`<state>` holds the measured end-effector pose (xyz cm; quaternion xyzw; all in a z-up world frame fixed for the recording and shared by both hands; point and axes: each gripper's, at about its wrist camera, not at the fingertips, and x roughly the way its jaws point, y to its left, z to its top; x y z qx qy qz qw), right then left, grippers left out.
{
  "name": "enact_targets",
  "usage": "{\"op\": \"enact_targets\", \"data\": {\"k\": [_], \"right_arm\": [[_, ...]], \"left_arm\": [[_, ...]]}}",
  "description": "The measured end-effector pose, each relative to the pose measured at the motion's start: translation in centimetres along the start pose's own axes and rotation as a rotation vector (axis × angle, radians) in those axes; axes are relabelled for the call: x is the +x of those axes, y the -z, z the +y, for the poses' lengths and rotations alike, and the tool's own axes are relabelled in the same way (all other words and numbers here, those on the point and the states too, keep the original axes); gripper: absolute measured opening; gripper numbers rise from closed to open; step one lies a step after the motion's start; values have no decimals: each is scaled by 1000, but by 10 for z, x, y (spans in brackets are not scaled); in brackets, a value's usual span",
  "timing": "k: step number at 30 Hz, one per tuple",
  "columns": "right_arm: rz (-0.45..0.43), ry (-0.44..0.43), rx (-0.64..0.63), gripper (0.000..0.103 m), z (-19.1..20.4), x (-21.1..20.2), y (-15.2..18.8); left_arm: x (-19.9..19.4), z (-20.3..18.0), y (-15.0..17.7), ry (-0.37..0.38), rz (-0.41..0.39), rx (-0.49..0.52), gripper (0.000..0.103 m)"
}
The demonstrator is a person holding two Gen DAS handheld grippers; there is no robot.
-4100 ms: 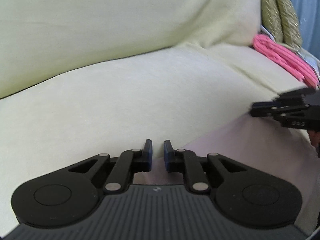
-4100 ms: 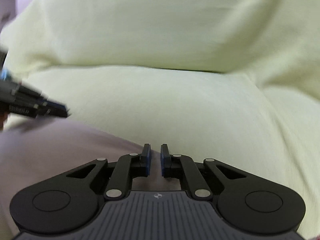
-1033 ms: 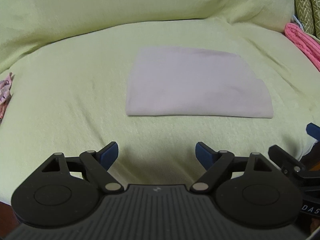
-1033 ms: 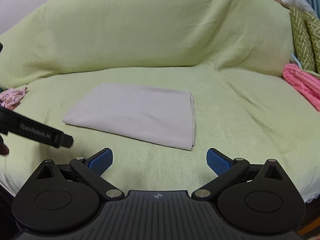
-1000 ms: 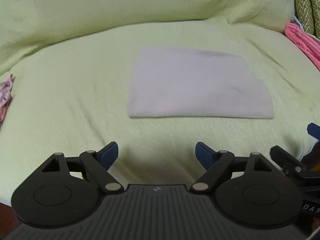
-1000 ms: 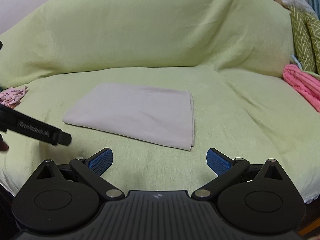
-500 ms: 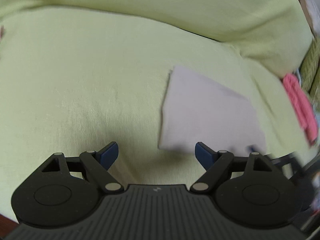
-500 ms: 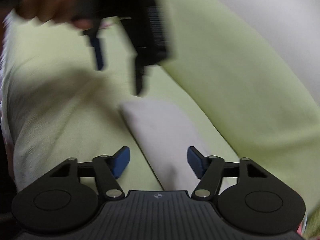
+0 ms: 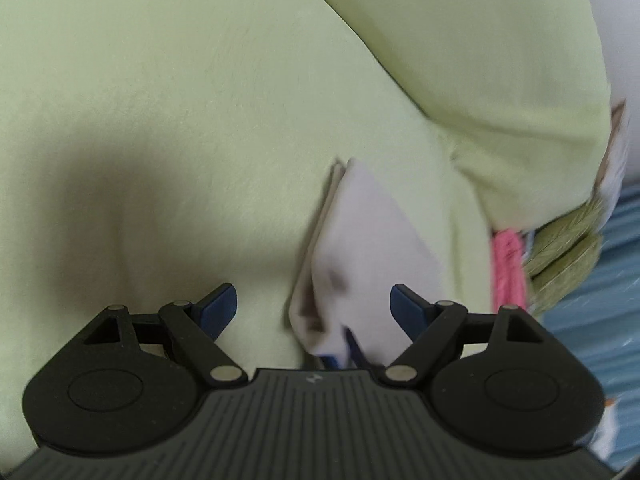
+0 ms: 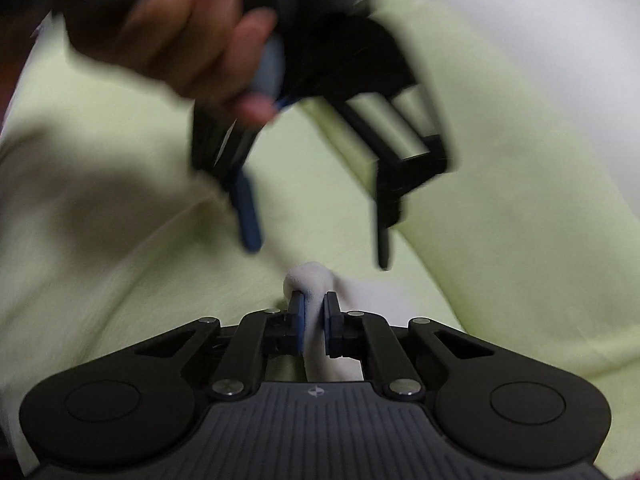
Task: Fold clothes
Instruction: 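Pinch the folded top's edge with the left gripper while the right gripper pinches beside it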
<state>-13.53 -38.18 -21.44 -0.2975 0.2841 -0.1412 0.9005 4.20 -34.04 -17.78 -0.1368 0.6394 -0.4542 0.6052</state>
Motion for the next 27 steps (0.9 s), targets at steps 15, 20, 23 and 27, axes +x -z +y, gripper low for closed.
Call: {"op": "enact_targets", "data": {"k": [15,20,23,27], "right_arm": [[6,-183,439,47,-82,-13,34],[105,-189,999,57,-176,-30,118],[187,-199,1342,59,-215,-34,192],[218,-312,1598,59,-230,-23,253]], "left_arm": [[70,-27,-21,38,90,173,15],[67,-27,-15,25,76,205,15],[68,-28,-14,18,71,214,15],[69,-32,-13,1,59,235,15]]}}
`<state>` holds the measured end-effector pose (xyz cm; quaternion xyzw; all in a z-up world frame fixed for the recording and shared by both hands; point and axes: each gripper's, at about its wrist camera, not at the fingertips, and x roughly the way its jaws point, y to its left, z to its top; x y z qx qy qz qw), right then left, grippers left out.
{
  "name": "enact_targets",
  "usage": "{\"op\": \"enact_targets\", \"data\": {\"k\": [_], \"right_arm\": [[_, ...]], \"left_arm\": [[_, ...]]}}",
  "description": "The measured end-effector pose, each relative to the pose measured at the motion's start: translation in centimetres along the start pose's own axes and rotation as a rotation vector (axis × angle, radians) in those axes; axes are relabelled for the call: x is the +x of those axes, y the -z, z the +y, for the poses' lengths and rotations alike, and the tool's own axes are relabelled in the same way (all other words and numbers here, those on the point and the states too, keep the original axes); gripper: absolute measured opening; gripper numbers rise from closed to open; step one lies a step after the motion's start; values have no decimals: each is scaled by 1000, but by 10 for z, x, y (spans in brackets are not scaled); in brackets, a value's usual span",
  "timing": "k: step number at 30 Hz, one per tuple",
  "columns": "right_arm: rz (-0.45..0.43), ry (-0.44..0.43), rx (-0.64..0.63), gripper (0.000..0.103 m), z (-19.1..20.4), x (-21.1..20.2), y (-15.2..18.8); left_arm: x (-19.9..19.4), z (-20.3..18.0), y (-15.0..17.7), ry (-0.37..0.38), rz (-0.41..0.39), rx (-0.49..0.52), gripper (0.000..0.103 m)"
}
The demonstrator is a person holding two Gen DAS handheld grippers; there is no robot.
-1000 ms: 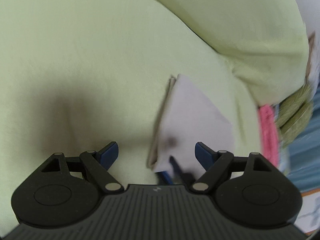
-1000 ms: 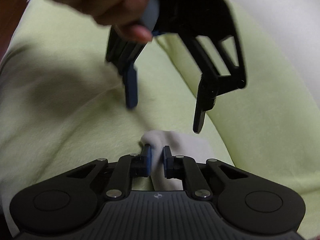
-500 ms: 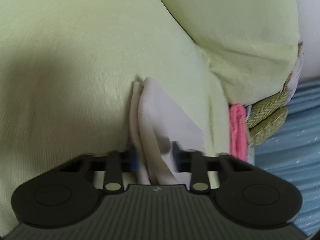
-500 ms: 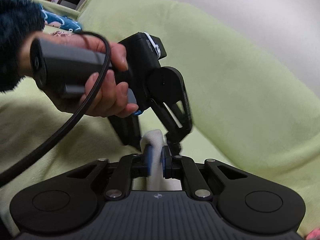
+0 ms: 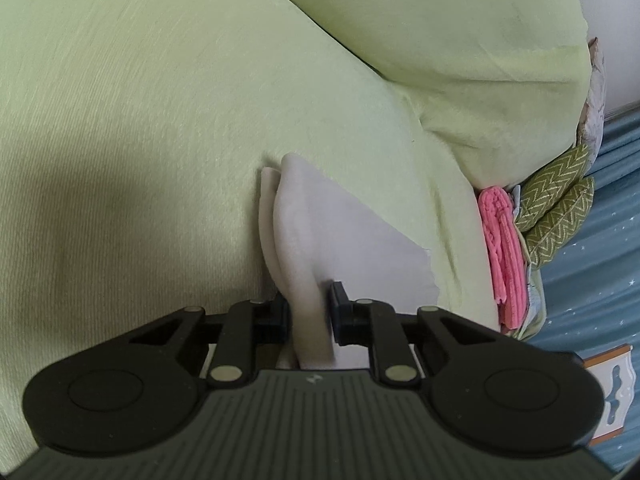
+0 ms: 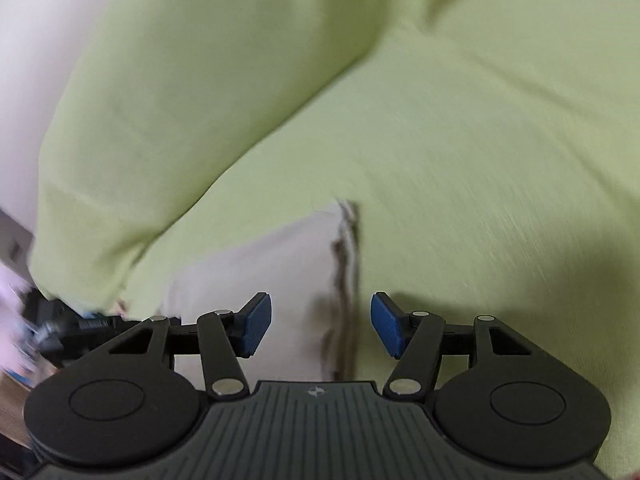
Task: Fold clothes
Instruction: 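Pinch the folded top's edge with the left gripper while the right gripper pinches beside it, then carry the folded top with both grippers over to the white chair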
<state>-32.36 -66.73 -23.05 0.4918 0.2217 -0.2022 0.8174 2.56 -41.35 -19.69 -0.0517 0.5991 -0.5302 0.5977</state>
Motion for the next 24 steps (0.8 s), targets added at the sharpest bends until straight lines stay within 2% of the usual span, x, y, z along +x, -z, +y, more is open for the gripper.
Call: {"op": "enact_targets", "data": {"k": [6,13,16,18,22,23,24], "right_arm": [[29,-74,70,59,-2,22,-6],[28,-147,43,55,-5,47,-21],[43,-173,36,49,-6,41,-21],[67,-192,35,39,-7,37,-20],[98,-206,31,35,-2,35,-15],[93,-202,33,32,0,35,-15],[90,-195,33,20,1,36,-15]], "left_arm": [[7,-2,-1,-5,-7,3,15],[12,2,-2,10,-8,-1,15],[13,7,-3,28,-6,-14,15],[12,9,-3,37,-7,-15,15],[14,7,-4,39,-15,7,15],[14,6,-4,37,-17,16,15],[15,4,-5,34,-21,20,15]]}}
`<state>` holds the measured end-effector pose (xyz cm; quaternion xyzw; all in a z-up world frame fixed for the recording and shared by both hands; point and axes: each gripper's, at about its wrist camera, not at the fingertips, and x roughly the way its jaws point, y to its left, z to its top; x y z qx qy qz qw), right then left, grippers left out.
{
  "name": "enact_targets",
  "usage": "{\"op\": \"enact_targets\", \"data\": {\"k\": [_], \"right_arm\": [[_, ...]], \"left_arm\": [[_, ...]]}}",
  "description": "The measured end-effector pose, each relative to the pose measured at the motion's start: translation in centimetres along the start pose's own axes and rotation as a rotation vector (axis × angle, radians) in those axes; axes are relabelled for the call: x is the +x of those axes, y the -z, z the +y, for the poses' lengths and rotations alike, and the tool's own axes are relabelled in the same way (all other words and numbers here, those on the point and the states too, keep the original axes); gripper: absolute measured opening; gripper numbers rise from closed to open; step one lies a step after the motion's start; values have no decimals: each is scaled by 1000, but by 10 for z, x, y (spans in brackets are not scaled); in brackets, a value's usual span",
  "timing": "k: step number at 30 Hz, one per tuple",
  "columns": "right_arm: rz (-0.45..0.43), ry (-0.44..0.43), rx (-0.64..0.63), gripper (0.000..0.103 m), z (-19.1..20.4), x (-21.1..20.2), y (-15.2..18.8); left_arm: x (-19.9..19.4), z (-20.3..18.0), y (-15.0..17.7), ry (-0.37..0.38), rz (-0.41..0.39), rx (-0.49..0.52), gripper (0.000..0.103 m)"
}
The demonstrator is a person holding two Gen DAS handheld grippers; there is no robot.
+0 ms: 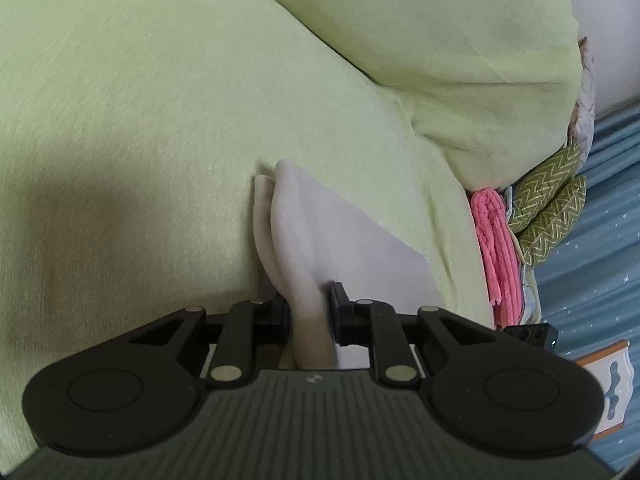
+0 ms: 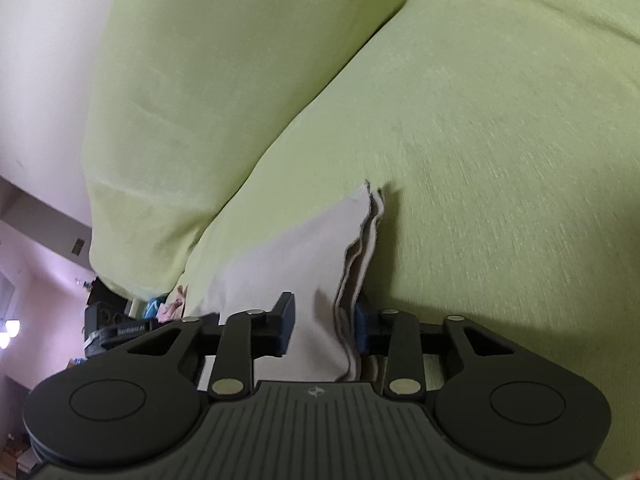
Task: Fold clothes
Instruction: 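Carry the folded top with both grippers over to the white chair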
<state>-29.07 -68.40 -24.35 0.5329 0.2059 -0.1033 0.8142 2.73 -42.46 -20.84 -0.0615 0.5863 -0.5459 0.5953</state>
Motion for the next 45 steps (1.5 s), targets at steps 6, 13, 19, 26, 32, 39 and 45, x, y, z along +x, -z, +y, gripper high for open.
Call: {"op": "enact_targets", "data": {"k": [6,13,19,26,32,39,45], "right_arm": [[-60,57,-37,6,15,-13,9],[-294,104,-58,6,37,-109,46],[-530,218,16,6,33,-259,131],[-832,492,159,6,31,-470,253],[-1040,708,271,7,10,-605,320],[-1149,797,413,7,-35,-672,361],[-1160,785,479,7,-62,-667,374]], "left_arm": [[-1,-24,2,-46,-48,68,7],[14,-116,29,-19,-50,287,7],[66,-231,90,134,104,487,7],[178,-398,207,392,383,678,7],[275,-515,311,544,568,791,7],[332,-572,382,583,650,916,7],[355,-573,399,570,690,941,7]]}}
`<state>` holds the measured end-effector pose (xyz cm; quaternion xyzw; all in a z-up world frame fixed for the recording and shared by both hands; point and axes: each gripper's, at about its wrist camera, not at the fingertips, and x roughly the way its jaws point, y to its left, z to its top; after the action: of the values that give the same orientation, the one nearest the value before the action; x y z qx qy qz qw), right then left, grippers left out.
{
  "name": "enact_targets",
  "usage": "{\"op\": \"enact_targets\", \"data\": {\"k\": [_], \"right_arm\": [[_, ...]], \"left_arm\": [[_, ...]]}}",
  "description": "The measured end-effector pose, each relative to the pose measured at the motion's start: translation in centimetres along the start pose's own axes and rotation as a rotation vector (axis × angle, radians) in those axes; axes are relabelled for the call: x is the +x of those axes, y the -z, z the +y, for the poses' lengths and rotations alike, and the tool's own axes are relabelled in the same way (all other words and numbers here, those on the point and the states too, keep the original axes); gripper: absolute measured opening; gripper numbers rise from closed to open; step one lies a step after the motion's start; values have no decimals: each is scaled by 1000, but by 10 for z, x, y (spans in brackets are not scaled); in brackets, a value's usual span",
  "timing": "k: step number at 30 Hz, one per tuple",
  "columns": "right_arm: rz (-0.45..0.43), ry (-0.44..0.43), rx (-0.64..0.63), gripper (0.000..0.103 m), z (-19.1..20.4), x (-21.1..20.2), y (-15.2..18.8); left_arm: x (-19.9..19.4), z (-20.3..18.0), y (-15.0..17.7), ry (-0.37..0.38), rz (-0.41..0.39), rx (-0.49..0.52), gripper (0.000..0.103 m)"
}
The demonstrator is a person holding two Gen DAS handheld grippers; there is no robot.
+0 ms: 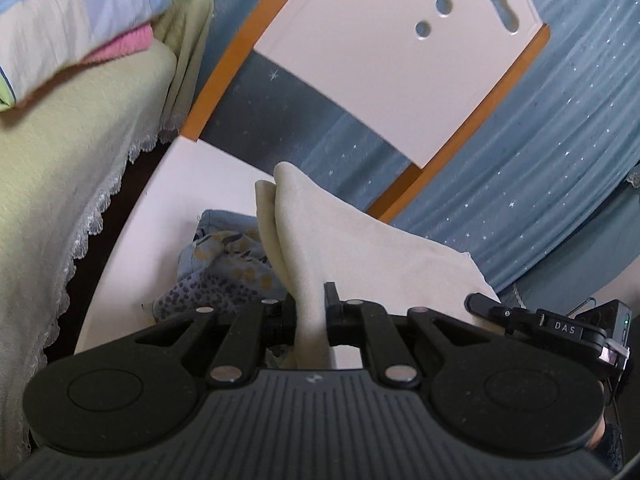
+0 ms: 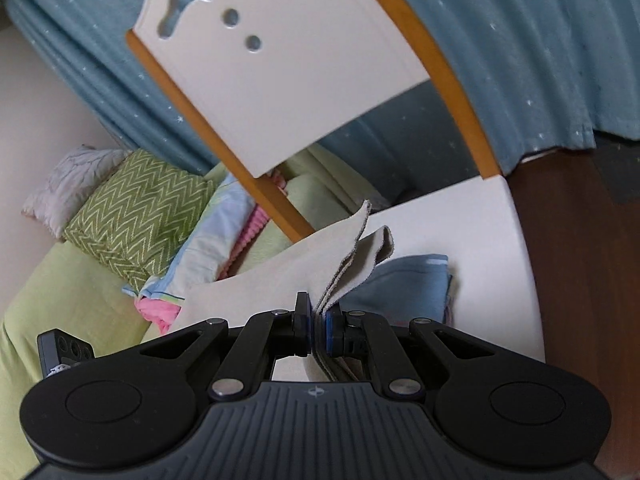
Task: Fold clothes
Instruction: 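Carry the folded top with both grippers over to the white chair, then lower the top onto the clothes stack and open both grippers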
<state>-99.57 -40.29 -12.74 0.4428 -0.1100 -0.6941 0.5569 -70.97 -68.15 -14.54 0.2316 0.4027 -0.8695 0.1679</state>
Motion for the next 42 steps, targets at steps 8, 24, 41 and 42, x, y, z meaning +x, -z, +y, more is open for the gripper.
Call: {"op": "enact_targets", "data": {"k": [8,24,41,42], "right_arm": [[36,52,9,7,-19,21,-5],[-119,411,-527,37,48,38,19],[-180,393,-443,35,32,10,43],[-185,384,-454,35,36,2,56]], "left_arm": [[27,10,0,-25,32,4,12],[17,-42,-13,-232,-101,334,16],[2,-42,25,-418,-160,412,15],[-9,-46,37,-401,-166,415,15]]}}
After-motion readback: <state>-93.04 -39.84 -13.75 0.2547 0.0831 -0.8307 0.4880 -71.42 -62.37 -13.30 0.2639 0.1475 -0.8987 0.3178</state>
